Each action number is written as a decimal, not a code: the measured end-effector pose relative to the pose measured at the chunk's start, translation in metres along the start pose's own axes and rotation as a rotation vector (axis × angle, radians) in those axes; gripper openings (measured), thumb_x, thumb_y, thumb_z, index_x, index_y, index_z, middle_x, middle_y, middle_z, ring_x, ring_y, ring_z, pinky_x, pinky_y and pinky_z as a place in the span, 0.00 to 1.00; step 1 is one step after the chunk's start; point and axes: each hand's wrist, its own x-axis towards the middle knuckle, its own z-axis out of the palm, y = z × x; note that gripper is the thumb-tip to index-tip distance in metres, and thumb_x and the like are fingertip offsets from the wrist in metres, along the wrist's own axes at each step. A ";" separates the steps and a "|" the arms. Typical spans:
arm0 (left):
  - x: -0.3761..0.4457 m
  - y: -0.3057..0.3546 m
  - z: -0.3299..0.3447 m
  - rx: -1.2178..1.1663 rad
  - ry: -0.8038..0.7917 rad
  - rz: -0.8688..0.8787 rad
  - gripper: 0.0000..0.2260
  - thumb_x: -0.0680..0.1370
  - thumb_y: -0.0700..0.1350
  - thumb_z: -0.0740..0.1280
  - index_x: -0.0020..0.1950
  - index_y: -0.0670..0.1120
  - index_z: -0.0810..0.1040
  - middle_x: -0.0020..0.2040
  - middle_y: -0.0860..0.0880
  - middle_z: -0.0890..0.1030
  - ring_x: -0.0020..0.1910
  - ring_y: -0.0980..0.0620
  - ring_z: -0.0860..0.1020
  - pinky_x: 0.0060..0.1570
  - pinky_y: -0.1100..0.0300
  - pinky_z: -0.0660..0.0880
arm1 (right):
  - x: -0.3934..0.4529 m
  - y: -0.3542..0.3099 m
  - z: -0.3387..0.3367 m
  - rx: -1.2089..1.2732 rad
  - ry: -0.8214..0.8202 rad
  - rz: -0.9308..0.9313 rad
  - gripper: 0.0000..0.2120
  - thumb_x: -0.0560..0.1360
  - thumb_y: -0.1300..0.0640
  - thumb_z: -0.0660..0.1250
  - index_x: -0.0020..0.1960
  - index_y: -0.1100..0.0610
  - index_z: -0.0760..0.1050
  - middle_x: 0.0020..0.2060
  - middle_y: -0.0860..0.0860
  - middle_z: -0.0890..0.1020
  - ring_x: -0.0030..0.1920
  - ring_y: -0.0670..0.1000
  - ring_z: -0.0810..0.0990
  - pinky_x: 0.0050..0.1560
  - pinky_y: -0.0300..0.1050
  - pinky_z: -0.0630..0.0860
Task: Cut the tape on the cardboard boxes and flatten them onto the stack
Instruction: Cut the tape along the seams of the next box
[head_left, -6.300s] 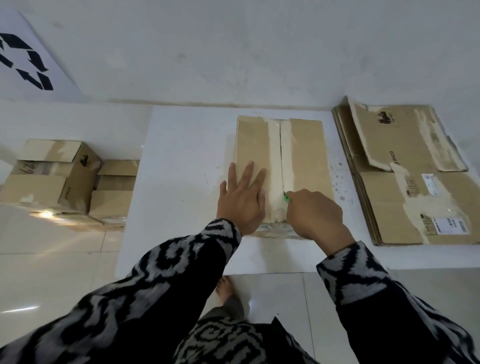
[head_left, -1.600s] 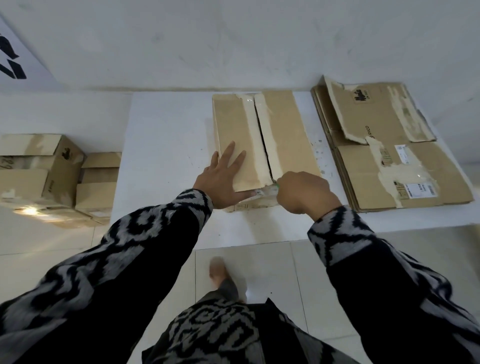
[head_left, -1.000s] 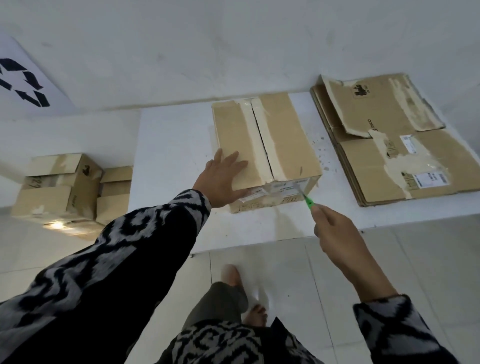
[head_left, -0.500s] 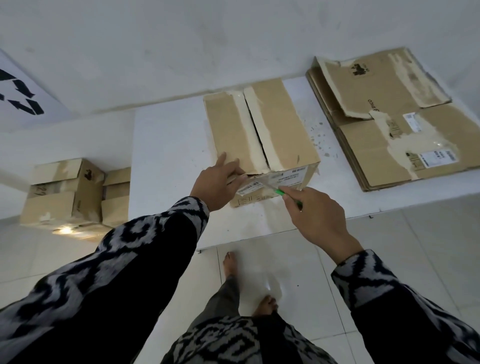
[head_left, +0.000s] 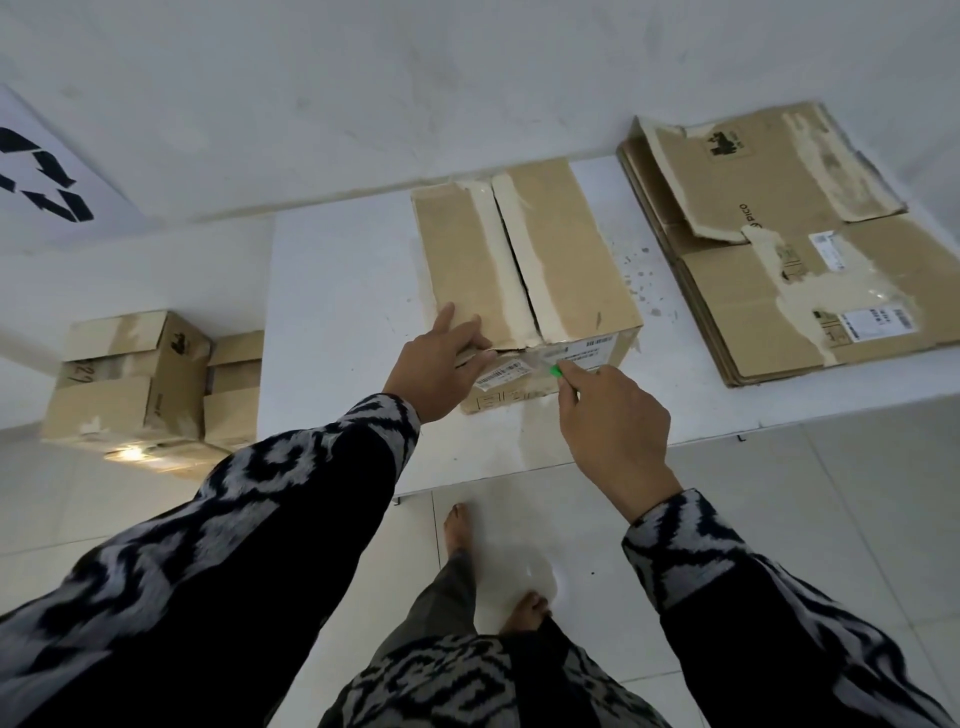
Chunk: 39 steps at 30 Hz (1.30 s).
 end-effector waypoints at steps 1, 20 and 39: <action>0.000 0.000 0.000 -0.002 -0.004 0.000 0.15 0.82 0.52 0.62 0.65 0.48 0.76 0.68 0.58 0.76 0.78 0.55 0.55 0.63 0.52 0.68 | -0.002 0.000 -0.001 -0.008 0.006 0.013 0.18 0.84 0.48 0.50 0.70 0.42 0.71 0.45 0.50 0.75 0.40 0.53 0.76 0.33 0.42 0.64; -0.006 -0.012 0.014 -0.249 0.135 0.080 0.22 0.80 0.43 0.68 0.74 0.44 0.69 0.51 0.61 0.80 0.79 0.50 0.56 0.68 0.54 0.67 | 0.005 -0.002 -0.002 -0.066 0.002 0.076 0.16 0.83 0.55 0.53 0.65 0.48 0.74 0.44 0.50 0.76 0.39 0.52 0.73 0.29 0.41 0.59; -0.004 -0.012 0.014 -0.179 0.102 0.072 0.21 0.81 0.46 0.66 0.74 0.45 0.70 0.53 0.62 0.79 0.79 0.52 0.54 0.65 0.62 0.64 | 0.005 0.001 -0.003 0.005 0.033 0.095 0.17 0.85 0.49 0.50 0.68 0.46 0.73 0.43 0.49 0.74 0.37 0.51 0.71 0.30 0.41 0.61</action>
